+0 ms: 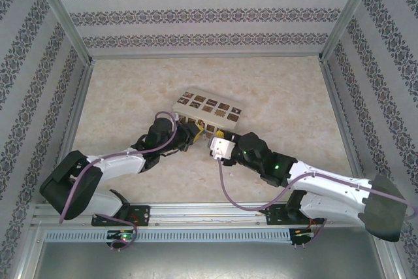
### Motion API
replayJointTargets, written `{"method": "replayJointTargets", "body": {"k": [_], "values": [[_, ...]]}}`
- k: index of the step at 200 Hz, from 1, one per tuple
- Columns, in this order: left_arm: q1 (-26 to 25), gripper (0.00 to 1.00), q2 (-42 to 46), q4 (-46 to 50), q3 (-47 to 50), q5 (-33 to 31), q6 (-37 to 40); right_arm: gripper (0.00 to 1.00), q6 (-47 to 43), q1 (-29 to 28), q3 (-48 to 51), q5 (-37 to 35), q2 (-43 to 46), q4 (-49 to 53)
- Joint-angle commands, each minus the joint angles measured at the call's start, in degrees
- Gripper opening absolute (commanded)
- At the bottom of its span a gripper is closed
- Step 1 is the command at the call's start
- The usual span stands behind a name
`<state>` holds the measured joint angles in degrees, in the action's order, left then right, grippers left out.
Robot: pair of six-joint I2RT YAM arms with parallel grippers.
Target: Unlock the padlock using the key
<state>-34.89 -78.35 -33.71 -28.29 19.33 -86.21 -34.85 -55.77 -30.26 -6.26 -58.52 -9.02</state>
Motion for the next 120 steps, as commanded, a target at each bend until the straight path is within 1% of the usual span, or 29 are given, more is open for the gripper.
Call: {"method": "replayJointTargets", "body": {"k": [1, 40, 120], "values": [[-0.81, 0.04, 2.46, 1.30, -2.17, -0.96, 0.57, 0.47, -9.23, -0.48, -2.98, -2.26, -2.08, 1.54], [-0.79, 0.03, 3.30, 3.22, -2.77, -0.92, 0.96, 0.47, -10.41, -0.57, -5.27, -2.02, -5.73, 1.15], [-0.80, 0.02, 3.15, 3.38, -3.24, -0.69, 0.89, 0.42, -8.97, -1.01, -7.71, -0.33, -12.28, -2.14]]}}
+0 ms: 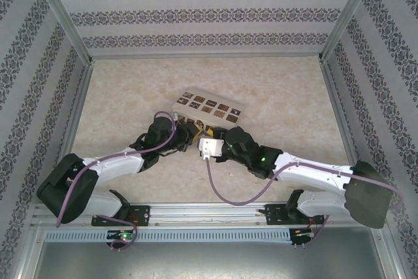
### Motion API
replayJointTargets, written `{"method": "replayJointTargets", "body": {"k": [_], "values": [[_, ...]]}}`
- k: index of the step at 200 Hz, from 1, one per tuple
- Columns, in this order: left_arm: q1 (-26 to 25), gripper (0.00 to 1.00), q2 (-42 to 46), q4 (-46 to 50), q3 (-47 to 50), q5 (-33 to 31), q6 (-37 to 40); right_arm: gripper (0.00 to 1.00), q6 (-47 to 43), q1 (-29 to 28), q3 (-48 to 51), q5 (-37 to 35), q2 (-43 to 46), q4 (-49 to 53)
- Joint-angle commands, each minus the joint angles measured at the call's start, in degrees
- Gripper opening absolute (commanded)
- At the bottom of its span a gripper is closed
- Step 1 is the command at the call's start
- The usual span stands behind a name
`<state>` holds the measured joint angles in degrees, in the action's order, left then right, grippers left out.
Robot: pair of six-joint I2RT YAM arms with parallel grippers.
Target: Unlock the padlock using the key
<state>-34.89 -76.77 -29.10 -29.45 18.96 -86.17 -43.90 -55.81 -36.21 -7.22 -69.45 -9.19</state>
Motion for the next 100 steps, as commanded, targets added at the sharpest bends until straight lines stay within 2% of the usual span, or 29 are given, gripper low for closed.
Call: {"method": "replayJointTargets", "body": {"k": [1, 100], "values": [[-0.79, 0.02, 1.56, -1.23, -2.09, -0.28, 0.84, 0.42, 0.06, -0.97, -1.76, 0.63, -1.41, -2.06], [-0.88, 0.02, 1.94, -0.88, -2.02, -0.30, 0.68, 0.27, 0.48, -0.96, -2.73, -2.26, -6.17, -4.02]]}}
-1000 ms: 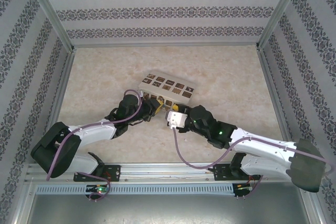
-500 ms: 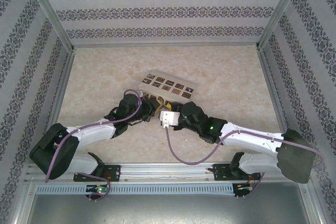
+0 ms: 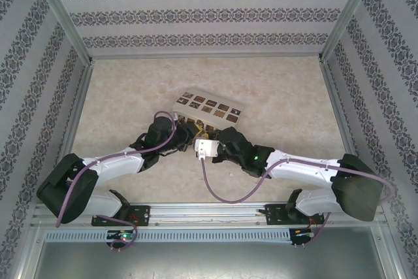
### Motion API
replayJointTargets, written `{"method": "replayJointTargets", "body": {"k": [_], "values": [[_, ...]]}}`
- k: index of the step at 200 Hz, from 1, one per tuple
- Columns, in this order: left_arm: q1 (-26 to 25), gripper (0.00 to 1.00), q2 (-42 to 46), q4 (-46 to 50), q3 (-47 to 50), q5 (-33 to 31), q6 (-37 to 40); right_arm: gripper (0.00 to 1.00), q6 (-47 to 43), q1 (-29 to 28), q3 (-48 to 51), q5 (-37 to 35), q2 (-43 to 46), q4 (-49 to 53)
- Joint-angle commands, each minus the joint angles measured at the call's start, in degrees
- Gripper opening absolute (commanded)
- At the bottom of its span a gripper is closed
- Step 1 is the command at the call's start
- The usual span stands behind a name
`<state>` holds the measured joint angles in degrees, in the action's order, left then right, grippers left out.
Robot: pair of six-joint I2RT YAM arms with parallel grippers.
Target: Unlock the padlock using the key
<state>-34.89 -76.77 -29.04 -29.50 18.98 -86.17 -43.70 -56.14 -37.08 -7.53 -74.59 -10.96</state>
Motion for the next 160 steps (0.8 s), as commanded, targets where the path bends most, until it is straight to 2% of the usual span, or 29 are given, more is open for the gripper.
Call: {"method": "replayJointTargets", "body": {"k": [1, 102, 160], "values": [[-0.88, 0.02, 1.96, -0.99, -2.01, -0.29, 0.66, 0.27, 0.28, -0.64, -1.90, -2.00, -1.06, -2.28], [-0.90, 0.01, 1.98, -1.81, -1.42, -0.35, 0.18, 0.16, 0.68, -0.64, -2.38, -5.37, -4.05, -5.13], [-0.93, 0.01, 1.71, -2.38, -1.35, -0.15, -0.01, 0.04, 3.21, -0.70, -2.21, -6.60, -5.78, -8.05]]}}
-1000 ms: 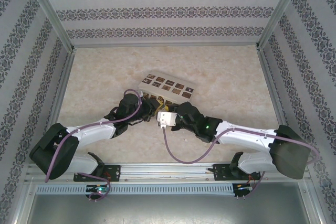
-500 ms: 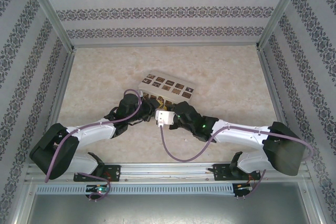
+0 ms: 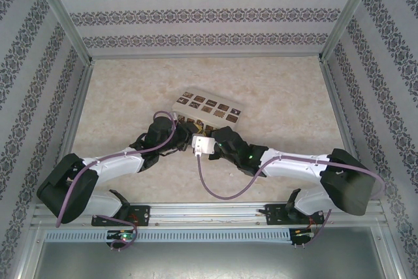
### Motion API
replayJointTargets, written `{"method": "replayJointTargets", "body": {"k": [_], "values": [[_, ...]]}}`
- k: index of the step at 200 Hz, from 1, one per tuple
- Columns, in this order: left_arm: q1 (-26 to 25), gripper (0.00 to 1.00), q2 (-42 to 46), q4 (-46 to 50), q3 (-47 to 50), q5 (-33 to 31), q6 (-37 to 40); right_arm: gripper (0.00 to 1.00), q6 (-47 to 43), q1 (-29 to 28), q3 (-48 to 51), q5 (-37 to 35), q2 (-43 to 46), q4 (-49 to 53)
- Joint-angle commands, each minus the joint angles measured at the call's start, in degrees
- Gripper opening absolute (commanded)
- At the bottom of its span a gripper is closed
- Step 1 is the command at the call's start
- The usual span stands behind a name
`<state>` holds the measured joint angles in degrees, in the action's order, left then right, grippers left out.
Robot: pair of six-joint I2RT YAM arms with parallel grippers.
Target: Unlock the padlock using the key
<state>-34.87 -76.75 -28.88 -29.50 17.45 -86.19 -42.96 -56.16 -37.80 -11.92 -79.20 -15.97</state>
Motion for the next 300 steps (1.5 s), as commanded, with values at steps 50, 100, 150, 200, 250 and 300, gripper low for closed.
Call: {"method": "replayJointTargets", "body": {"k": [50, 100, 150, 200, 250, 300], "values": [[-1.00, 0.00, 1.25, -3.00, -1.00, 1.38, -0.14, 0.00, 6.48, -0.91, -0.44, -3.98, -1.28, -6.39], [-1.67, 0.00, 0.47, -3.70, -0.93, 1.12, -0.45, 0.00, 20.77, -1.12, 0.09, -4.03, -1.42, -11.99], [-2.90, 0.00, -0.35, -4.04, -0.39, 0.07, -0.49, 0.00, 38.81, -1.41, 1.70, -4.63, -3.89, -21.43], [-4.54, 0.00, -1.77, -5.16, 0.41, -0.74, -0.85, 0.00, 51.81, -1.40, 3.96, -5.59, -6.92, -29.67], [-5.71, 0.00, -2.53, -6.30, 1.46, -1.80, -1.19, 0.00, 55.13, -1.41, 5.88, -6.23, -8.60, -34.04], [-6.08, 0.00, -2.97, -7.14, 1.90, -2.08, -1.54, 0.00, 61.70, 0.56, 8.57, -1.78, -8.96, -39.22]]}}
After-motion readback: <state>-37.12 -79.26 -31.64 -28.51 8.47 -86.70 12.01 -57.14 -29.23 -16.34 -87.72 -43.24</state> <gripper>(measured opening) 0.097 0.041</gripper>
